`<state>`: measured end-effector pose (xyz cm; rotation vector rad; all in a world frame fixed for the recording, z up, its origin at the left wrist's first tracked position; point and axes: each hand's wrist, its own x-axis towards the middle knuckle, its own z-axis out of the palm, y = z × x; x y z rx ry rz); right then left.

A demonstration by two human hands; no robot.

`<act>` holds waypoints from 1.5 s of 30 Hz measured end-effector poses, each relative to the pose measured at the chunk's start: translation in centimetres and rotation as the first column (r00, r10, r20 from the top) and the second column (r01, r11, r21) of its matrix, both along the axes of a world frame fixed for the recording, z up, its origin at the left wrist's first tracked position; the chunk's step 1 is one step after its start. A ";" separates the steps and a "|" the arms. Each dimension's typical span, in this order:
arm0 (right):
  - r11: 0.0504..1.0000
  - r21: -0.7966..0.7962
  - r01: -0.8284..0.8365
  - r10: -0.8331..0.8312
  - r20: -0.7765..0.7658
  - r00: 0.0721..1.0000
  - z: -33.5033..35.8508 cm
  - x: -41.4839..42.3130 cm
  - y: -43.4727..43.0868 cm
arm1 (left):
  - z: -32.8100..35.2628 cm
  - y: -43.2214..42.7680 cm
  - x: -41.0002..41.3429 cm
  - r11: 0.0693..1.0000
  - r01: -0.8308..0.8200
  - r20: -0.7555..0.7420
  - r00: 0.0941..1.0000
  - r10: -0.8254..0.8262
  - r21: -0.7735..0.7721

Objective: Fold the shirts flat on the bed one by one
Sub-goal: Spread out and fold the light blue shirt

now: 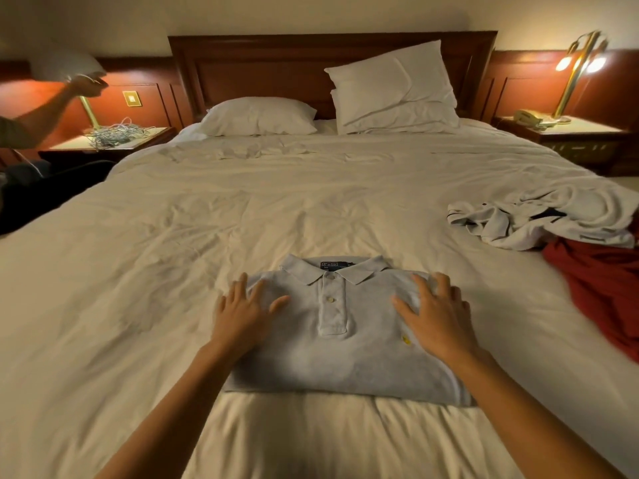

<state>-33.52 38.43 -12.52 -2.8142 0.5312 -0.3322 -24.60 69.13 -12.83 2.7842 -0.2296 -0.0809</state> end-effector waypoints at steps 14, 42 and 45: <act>0.953 0.215 -0.215 0.278 -0.334 0.901 -1.6 13.2 -4.7 | -0.3 -2.4 13.4 0.990 0.143 -0.344 0.929 -0.138 -0.011; 0.899 0.032 -0.438 0.439 -0.073 0.896 49.5 17.4 10.5 | 46.4 14.9 15.3 0.821 0.406 0.323 0.902 -0.287 -0.402; 0.897 0.035 -0.440 0.442 -0.064 0.895 51.8 15.6 14.4 | 49.2 18.9 14.2 0.797 0.462 0.325 0.878 -0.350 -0.389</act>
